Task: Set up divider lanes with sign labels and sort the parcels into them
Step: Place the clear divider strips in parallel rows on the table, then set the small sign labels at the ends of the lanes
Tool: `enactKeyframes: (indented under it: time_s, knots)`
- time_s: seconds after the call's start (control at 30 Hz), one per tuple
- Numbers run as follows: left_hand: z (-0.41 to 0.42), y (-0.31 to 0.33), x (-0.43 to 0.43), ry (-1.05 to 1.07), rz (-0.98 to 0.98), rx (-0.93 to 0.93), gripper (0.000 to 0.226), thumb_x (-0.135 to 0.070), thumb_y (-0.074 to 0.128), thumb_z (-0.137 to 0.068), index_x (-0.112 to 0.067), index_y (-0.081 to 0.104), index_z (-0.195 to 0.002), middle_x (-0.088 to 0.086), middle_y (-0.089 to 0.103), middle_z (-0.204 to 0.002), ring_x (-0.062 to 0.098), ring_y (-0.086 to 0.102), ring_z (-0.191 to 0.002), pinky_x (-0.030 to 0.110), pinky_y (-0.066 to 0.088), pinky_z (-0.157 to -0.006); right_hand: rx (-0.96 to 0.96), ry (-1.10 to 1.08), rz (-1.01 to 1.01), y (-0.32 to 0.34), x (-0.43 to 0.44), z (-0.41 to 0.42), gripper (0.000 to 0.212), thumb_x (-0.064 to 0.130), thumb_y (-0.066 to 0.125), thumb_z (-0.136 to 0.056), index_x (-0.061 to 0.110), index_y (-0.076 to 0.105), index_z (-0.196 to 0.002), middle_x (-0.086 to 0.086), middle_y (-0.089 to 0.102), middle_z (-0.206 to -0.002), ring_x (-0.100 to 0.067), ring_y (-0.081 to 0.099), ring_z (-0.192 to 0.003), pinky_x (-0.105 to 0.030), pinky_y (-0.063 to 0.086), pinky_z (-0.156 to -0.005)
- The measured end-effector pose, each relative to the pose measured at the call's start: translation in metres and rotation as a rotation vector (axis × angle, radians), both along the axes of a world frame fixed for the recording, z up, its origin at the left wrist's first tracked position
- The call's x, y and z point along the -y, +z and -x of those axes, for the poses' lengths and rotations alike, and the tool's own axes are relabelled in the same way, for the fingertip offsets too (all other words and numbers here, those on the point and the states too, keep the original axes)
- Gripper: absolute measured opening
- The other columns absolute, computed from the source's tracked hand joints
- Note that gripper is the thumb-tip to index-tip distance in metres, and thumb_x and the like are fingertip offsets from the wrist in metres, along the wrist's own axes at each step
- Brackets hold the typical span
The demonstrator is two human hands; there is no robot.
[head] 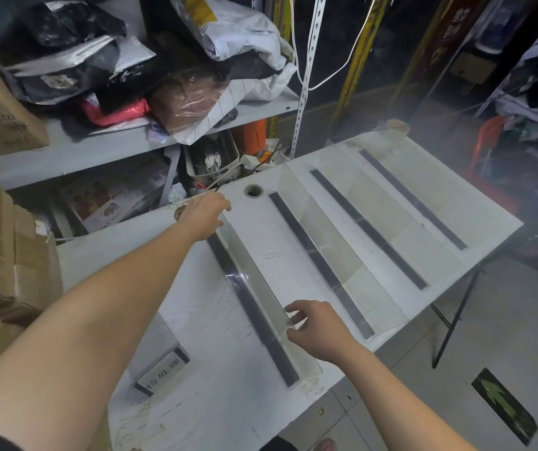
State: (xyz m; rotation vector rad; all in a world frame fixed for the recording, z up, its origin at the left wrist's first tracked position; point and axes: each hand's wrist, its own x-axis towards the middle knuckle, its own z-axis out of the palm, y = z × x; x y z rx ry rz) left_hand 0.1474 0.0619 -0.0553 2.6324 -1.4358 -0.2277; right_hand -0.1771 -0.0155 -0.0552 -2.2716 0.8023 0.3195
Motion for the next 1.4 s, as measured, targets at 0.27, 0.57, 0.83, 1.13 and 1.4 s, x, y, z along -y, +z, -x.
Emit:
enactKeyframes:
  time_s: [0.27, 0.57, 0.83, 1.13, 1.4]
  knots:
    - [0.013, 0.006, -0.019, 0.11, 0.042, -0.004, 0.064, -0.016, 0.062, -0.093, -0.019, 0.035, -0.151, 0.001, 0.032, -0.158, 0.024, 0.032, -0.144, 0.044, 0.038, -0.111, 0.054, 0.007, -0.033, 0.011, 0.005, -0.009, 0.056, 0.03, 0.068, -0.085, 0.027, 0.053, -0.139, 0.006, 0.066, -0.115, -0.009, 0.064, -0.091, -0.023, 0.053, -0.083]
    - [0.042, 0.031, -0.085, 0.316, -0.047, 0.069, 0.051, -0.019, 0.062, -0.088, -0.021, 0.046, -0.137, 0.005, 0.052, -0.131, 0.031, 0.053, -0.117, 0.045, 0.051, -0.085, 0.161, 0.226, 0.123, 0.035, 0.008, -0.031, 0.056, 0.031, 0.064, -0.091, 0.021, 0.048, -0.143, 0.001, 0.062, -0.132, -0.017, 0.056, -0.121, -0.029, 0.046, -0.098]
    - [0.115, 0.054, -0.151, 0.532, -0.14, 0.088, 0.045, -0.023, 0.062, -0.092, -0.013, 0.052, -0.135, 0.01, 0.053, -0.133, 0.029, 0.054, -0.116, 0.035, 0.048, -0.089, 0.237, 0.571, 0.212, 0.055, -0.013, -0.049, 0.054, 0.023, 0.063, -0.089, 0.018, 0.05, -0.141, -0.004, 0.06, -0.135, -0.026, 0.054, -0.124, -0.04, 0.05, -0.098]
    - [0.215, 0.045, -0.2, 0.761, -0.196, -0.069, 0.048, -0.026, 0.057, -0.091, -0.02, 0.049, -0.139, 0.004, 0.051, -0.136, 0.027, 0.051, -0.123, 0.04, 0.049, -0.092, 0.288, 0.976, 0.351, 0.061, -0.041, -0.043, 0.051, 0.016, 0.054, -0.093, 0.022, 0.046, -0.143, -0.003, 0.057, -0.136, -0.024, 0.052, -0.124, -0.041, 0.05, -0.095]
    - [0.238, 0.012, -0.215, 0.817, -0.139, -0.189, 0.045, -0.023, 0.07, -0.083, -0.019, 0.061, -0.127, 0.004, 0.062, -0.124, 0.025, 0.059, -0.107, 0.035, 0.05, -0.078, 0.236, 1.025, 0.28, 0.042, -0.052, -0.05, 0.049, 0.017, 0.054, -0.091, 0.024, 0.05, -0.14, -0.003, 0.058, -0.136, -0.023, 0.053, -0.123, -0.037, 0.05, -0.092]
